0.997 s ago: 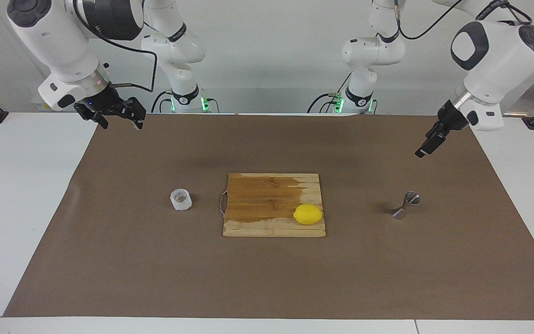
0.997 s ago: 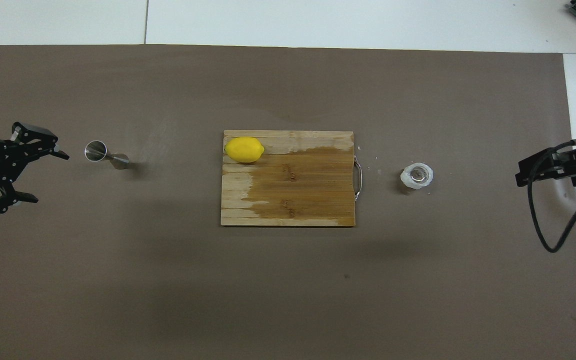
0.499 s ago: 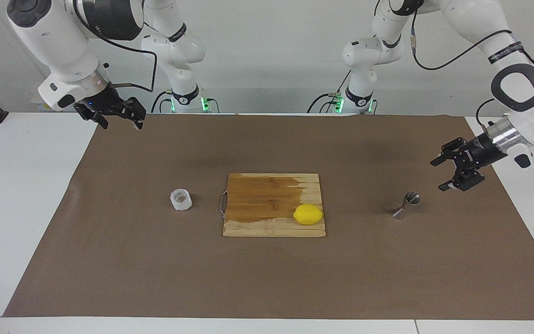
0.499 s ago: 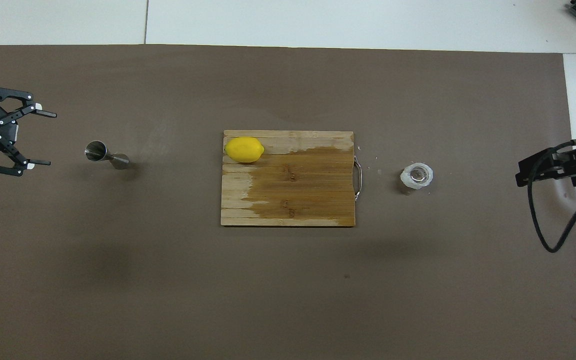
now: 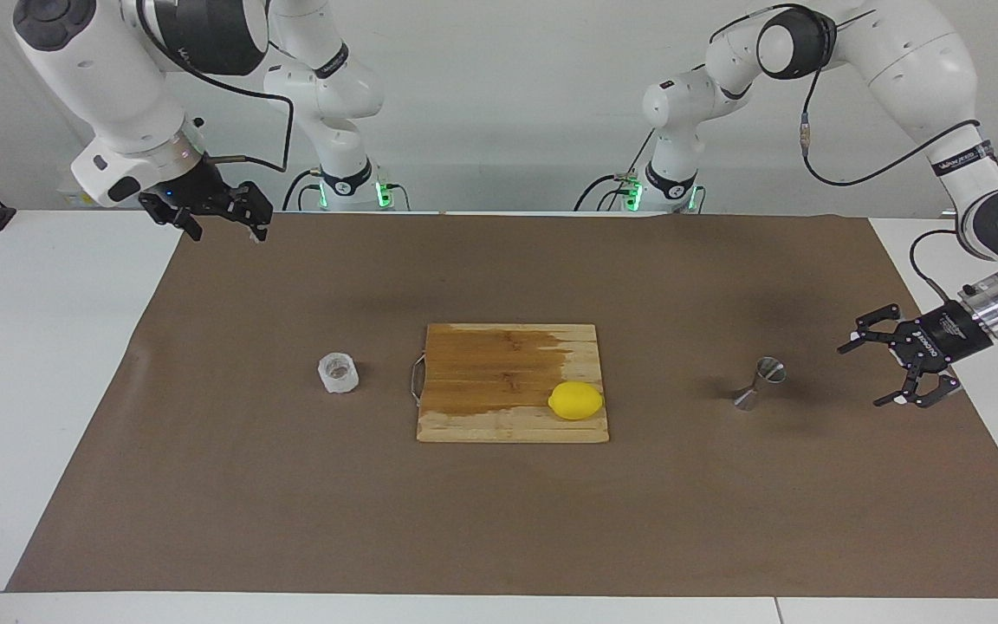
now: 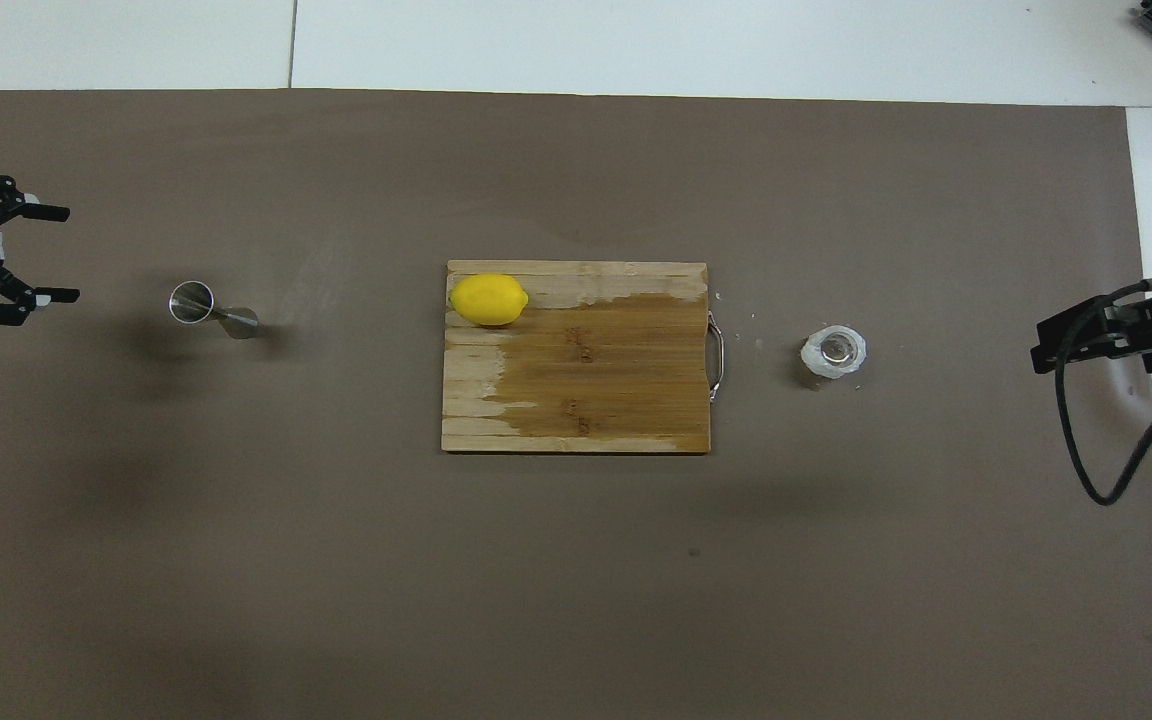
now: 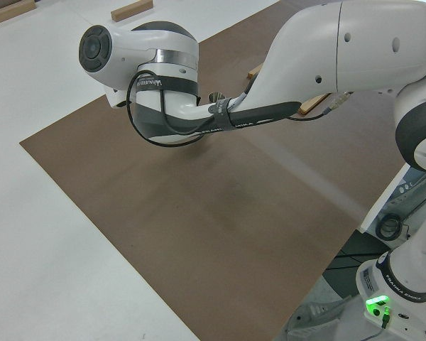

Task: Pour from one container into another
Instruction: 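Move the open left gripper toward the small metal cup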

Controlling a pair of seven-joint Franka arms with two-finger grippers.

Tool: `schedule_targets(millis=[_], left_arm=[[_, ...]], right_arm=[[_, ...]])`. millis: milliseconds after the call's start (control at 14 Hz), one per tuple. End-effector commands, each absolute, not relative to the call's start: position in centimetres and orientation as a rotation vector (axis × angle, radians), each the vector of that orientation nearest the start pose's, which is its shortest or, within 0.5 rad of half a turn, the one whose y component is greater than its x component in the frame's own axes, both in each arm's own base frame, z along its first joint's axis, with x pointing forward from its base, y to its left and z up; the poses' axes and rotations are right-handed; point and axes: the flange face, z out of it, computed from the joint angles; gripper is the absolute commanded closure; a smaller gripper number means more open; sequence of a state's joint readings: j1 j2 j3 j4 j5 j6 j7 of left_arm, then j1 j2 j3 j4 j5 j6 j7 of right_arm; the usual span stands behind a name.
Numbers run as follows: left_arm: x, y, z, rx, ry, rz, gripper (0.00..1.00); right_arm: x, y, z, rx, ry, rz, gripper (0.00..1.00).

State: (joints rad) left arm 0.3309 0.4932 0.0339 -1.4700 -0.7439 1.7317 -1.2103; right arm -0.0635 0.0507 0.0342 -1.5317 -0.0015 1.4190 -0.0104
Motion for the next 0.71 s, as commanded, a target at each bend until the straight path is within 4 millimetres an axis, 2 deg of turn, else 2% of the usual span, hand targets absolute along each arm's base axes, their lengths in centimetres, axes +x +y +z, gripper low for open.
schedule_targets(millis=[0, 142, 356, 499, 641], left_arm=[[66.7, 18.3, 39.0, 1.492, 1.989, -0.590, 0.00], [66.2, 17.6, 37.3, 1.492, 2.001, -0.610, 0.00], [63.1, 16.6, 33.8, 1.535, 1.994, -0.622, 0.00], [62.1, 16.5, 33.3, 1.562, 1.967, -0.639, 0.00], [61.6, 15.5, 32.9, 1.575, 1.962, -0.653, 0.00]], right_arm=[[54.8, -2.0, 60.5, -3.100, 0.016, 0.253, 0.00], [54.8, -1.9, 60.5, -3.100, 0.011, 0.253, 0.00], [54.8, -1.9, 60.4, -3.099, 0.011, 0.256, 0.00], [54.8, -1.9, 60.5, -3.100, 0.011, 0.253, 0.00], [54.8, -1.9, 60.5, -3.100, 0.011, 0.253, 0.00]])
